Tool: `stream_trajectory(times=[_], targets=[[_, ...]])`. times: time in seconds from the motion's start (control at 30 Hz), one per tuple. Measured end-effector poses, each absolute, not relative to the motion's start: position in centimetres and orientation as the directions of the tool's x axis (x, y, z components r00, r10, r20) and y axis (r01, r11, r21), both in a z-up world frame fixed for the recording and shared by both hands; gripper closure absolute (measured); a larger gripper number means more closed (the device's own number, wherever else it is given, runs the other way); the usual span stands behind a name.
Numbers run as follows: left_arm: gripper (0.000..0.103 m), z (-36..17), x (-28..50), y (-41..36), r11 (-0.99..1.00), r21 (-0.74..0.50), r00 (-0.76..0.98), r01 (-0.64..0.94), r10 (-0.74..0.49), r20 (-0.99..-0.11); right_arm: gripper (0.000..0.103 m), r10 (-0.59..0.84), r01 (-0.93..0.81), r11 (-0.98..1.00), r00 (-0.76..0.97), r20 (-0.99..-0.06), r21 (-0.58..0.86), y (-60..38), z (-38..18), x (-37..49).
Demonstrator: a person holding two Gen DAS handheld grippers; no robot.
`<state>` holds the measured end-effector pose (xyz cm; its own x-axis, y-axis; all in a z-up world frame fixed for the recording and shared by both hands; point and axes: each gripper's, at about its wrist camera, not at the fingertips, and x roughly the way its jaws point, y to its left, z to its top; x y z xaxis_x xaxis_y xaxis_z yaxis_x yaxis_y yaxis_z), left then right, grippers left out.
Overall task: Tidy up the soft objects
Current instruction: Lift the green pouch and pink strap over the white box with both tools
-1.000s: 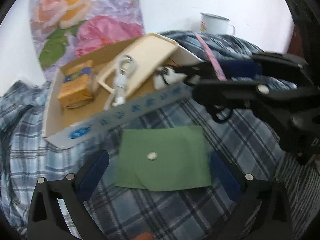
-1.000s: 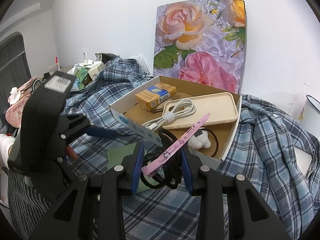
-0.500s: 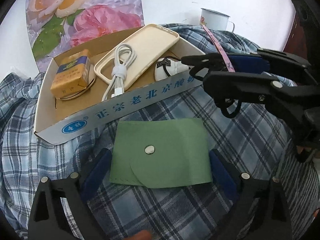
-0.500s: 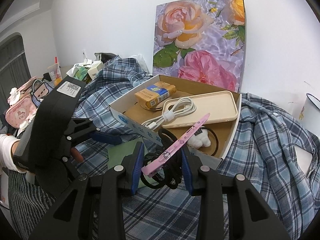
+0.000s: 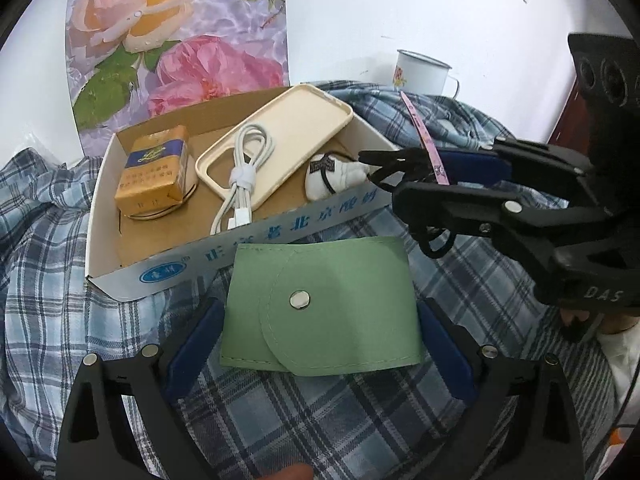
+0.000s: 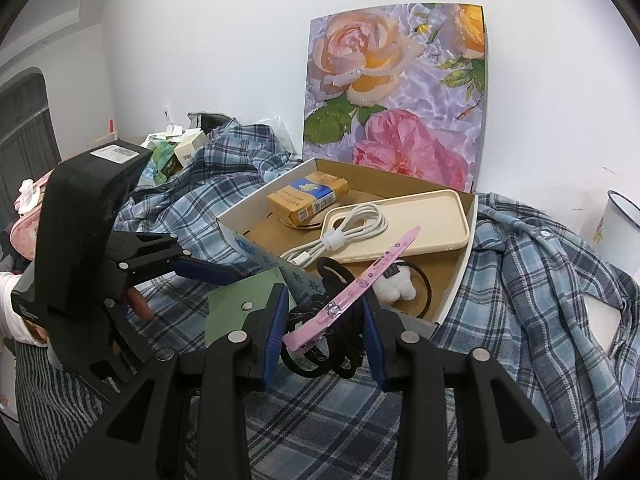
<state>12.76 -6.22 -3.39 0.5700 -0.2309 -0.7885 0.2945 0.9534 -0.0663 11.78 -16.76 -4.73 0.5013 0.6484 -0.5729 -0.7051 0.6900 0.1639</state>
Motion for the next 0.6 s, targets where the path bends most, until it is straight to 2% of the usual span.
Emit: stream_trajectory(times=[0.2, 0.6], targets=[[0.006, -2.3, 12.4, -6.1, 0.952, -0.083, 0.588, 0.294, -0.249, -0.770, 0.068, 0.655, -0.703, 0.694, 0.525, -0.543, 0.158, -17.2, -4.2, 11.6], [0.006, 1.1, 11.6, -5.1, 0.964, -0.034, 0.693, 0.263, -0.214, -0.688, 0.068, 0.655, -0.691, 0.711, 0.584, -0.479, 0.128, -17.8, -3.0, 11.0]])
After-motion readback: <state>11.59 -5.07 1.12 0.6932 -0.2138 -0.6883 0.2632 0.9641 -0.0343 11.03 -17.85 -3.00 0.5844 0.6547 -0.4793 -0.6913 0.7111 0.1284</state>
